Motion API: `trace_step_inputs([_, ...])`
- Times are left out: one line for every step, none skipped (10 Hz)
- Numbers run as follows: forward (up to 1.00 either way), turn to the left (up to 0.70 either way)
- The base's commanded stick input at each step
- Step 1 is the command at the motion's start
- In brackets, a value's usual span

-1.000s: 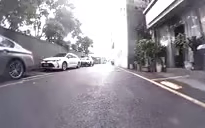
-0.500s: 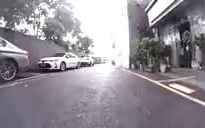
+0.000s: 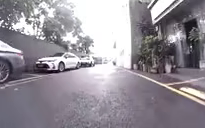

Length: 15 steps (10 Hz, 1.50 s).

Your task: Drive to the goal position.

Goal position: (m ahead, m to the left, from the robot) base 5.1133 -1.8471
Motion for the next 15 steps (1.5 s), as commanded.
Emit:
trace_step_inputs([0.7, -0.01])
trace_step_inputs([0.7, 0.0])
trace_step_inputs([0.7, 0.0])
trace_step_inputs([0.7, 0.0])
trace_step_inputs([0.7, 0.0])
trace_step_inputs([0.7, 0.0])
trace_step_inputs([0.7, 0.0])
trace_step_inputs([0.7, 0.0])
trace_step_inputs([0.7, 0.0])
trace_step_inputs([0.7, 0.0])
trace_step_inputs([0.7, 0.0])
trace_step_inputs([0.7, 0.0])
trace_step_inputs([0.7, 0.0])
trace_step_inputs([0.7, 0.0])
trace_step_inputs([0.7, 0.0])
